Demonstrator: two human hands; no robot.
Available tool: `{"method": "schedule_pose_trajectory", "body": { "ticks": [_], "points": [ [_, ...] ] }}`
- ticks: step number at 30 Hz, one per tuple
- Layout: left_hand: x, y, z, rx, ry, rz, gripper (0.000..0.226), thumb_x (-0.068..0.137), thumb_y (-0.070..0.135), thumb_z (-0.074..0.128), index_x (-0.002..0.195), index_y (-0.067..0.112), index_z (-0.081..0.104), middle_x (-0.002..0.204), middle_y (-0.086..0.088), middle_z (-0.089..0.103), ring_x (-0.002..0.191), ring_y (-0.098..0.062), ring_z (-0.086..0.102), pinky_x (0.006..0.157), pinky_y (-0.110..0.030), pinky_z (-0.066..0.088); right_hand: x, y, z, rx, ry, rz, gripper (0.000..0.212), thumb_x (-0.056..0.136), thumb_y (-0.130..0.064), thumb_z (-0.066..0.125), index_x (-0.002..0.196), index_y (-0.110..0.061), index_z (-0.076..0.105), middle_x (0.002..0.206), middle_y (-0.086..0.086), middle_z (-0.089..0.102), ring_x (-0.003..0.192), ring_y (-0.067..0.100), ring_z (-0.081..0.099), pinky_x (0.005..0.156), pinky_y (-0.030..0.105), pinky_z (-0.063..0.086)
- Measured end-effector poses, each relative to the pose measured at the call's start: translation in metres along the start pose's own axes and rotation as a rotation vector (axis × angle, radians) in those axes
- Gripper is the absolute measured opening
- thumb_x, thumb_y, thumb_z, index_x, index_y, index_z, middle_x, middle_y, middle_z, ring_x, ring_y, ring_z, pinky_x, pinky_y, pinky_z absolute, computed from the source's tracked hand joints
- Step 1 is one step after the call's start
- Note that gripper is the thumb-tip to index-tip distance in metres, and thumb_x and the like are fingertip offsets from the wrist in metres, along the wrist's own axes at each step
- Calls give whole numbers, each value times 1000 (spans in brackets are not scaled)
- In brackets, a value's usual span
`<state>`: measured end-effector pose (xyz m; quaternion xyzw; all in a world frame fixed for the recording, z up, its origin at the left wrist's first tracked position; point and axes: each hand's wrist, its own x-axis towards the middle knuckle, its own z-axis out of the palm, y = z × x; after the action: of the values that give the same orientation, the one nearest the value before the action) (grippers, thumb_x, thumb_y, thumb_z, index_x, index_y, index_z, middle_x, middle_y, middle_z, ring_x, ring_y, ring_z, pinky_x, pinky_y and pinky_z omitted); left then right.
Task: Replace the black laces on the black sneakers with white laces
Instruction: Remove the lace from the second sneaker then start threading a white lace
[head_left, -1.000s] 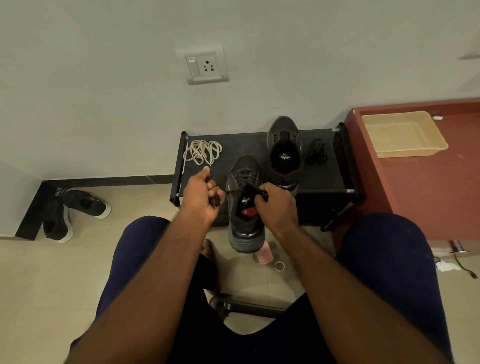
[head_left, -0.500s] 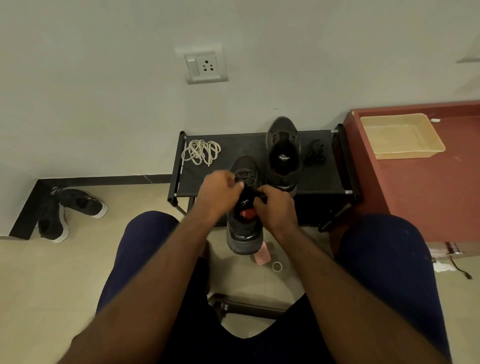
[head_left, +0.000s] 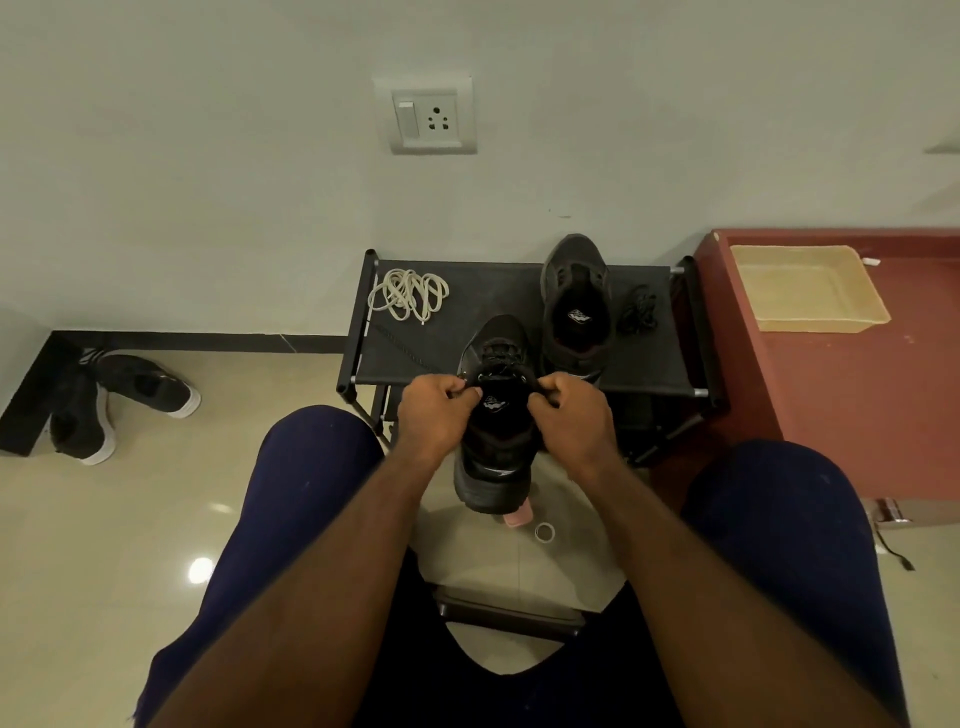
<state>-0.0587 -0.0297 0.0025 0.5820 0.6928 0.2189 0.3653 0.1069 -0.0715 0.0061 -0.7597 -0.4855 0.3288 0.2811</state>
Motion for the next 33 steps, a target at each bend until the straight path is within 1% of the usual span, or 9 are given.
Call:
{"method": "schedule_pose_trajectory", "body": {
  "ticks": [3,5,8,11,18,23,27,30,33],
  "points": [
    [-5,3,0,70,23,88,20,89,28,68,74,14,72,66,0,67,62,-17,63,55,-27,46,-2,-8,1,-106,44,-79,12,88,-25,67,96,-24,58,91,-6,62,84,17,62,74,33,52],
    [-7,5,2,101,39,124,17,91,27,65,78,18,71,68,5,66,61,-10,60,54,-21,41,-2,-20,3,-202,93,-205,16,88,-23,67,100,-23,56,102,-2,56,87,18,59,77,37,51],
    [-7,4,4,115,40,143,20,92,27,63,74,19,67,65,5,62,60,-12,58,54,-27,43,2,-41,9,-303,29,-310,15,91,-29,65,104,-23,62,106,-3,54,87,16,59,76,34,51],
    [-11,1,7,98,36,151,15,92,24,62,77,22,68,68,5,62,62,-13,59,56,-25,41,5,-48,16,-431,-46,-271,16,94,-30,61,109,-22,63,106,-2,55,85,15,54,73,30,43],
    [-17,-4,13,85,57,159,14,93,27,61,96,20,74,81,2,70,72,-14,64,67,-30,54,3,-51,17,-575,-56,-283,12,98,-29,51,98,-21,60,94,0,53,76,17,50,67,31,38],
    [-19,-6,12,38,103,108,10,93,25,63,96,20,71,81,5,68,74,-11,63,68,-27,52,3,-53,12,-595,-130,-330,13,92,-30,56,84,-22,50,90,2,53,76,21,53,64,34,40],
    [-21,-6,12,7,112,82,15,91,24,65,105,22,70,92,6,70,82,-9,62,72,-25,49,1,-49,1,-652,-192,-339,20,87,-34,60,81,-23,45,86,0,46,74,17,48,61,28,33],
    [-23,-4,13,3,88,107,17,91,22,66,107,21,70,89,7,69,80,-9,60,73,-25,49,-2,-43,0,-620,-162,-319,19,84,-36,61,84,-23,47,95,1,45,87,19,49,75,33,41],
    [-19,-4,14,-19,86,114,18,91,22,65,108,20,71,92,3,72,81,-12,63,74,-27,51,-2,-38,8,-581,-144,-294,30,85,-39,61,109,-22,62,126,4,45,120,24,41,100,43,37]
  ]
}}
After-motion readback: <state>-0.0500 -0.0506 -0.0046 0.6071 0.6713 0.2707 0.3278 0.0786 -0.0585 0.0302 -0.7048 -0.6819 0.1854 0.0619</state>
